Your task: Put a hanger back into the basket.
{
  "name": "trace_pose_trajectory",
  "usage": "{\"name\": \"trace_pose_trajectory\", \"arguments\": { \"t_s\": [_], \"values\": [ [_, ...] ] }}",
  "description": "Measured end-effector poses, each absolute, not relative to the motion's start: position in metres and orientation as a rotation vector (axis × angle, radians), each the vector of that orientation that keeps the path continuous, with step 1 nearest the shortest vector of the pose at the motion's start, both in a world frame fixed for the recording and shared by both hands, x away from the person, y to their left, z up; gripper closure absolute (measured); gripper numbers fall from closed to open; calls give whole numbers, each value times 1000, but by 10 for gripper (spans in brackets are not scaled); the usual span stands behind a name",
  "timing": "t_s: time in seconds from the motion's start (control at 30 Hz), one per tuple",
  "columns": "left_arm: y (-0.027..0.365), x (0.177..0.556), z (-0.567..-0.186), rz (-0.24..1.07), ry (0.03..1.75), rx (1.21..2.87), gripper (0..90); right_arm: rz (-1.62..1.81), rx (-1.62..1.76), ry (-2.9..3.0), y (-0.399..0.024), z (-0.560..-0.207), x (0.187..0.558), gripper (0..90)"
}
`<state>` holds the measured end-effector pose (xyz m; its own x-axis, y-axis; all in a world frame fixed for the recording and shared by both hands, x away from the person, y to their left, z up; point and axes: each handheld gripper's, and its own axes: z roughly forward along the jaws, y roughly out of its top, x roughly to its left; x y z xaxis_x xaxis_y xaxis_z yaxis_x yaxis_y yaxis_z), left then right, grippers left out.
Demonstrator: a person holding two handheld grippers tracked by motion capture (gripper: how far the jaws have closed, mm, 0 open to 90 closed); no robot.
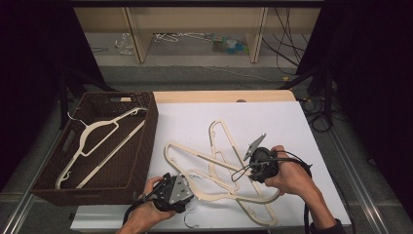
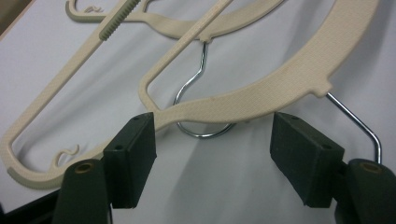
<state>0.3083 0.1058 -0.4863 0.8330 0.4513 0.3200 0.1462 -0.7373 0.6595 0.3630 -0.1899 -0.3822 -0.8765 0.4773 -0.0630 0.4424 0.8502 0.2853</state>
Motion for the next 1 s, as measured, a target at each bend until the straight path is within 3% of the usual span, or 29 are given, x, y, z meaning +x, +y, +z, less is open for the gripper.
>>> {"name": "trace_pose_trajectory", "arguments": {
  "t_s": [0.37, 0.63, 0.8, 0.87, 1.0],
  "values": [
    [98, 308, -489, 668, 343, 2402, 342, 439, 736, 2908, -197, -381, 366, 801],
    [93, 307, -488, 695, 273, 2384, 308, 464, 726, 2926, -202, -380, 368, 801],
    [90, 300, -486, 671, 183, 2364, 301, 499, 719, 2964, -208, -389, 374, 800],
    [89, 300, -488, 674, 4, 2361, 302, 520, 693, 2996, -209, -393, 376, 801],
    [89, 303, -489, 646, -67, 2367, 335, 522, 681, 3010, -210, -398, 378, 801]
  ]
}}
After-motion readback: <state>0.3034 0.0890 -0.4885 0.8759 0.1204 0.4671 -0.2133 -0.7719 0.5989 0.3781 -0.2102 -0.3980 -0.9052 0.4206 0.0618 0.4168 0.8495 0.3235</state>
